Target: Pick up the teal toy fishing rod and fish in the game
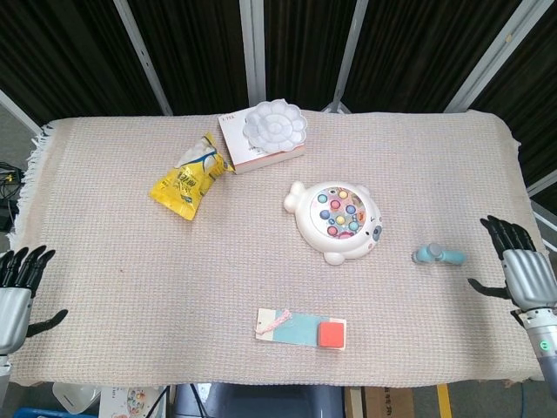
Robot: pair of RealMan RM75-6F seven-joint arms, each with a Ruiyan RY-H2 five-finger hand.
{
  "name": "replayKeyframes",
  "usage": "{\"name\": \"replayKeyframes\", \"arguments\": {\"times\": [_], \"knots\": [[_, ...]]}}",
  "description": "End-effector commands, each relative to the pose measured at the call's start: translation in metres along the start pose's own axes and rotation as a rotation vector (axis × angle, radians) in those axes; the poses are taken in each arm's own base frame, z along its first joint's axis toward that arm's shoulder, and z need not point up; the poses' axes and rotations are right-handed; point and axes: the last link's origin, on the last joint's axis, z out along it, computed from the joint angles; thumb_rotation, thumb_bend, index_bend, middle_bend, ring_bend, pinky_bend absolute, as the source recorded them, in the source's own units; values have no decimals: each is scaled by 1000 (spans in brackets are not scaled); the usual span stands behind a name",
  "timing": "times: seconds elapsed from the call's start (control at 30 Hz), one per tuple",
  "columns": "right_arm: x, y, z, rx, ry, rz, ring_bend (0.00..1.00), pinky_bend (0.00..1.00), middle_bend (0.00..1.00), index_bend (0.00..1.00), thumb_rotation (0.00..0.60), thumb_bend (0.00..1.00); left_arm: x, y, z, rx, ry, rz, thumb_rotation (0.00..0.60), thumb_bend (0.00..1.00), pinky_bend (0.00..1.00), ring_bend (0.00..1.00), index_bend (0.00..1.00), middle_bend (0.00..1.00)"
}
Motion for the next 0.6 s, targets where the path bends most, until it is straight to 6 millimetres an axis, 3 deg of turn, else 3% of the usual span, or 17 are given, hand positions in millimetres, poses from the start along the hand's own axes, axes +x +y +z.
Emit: {"name": "replayKeyframes", "arguments": {"times": [0.03,0.3,0.6], "knots": [[-5,9,27,-12,-56,-1,28,43,66,0,600,202,0,1,-1,-1,-3,5,600,85,0,0,118,73],[-36,17,55,-2,-179,-26,105,97,155,78,600,311,5,7,1,-14,6,17,600,86,0,0,118,73],[-61,18,60,20,-232,-26,204,157,268,194,600,423,7,14,3,-31,4,28,600,86,0,0,120,72]]}}
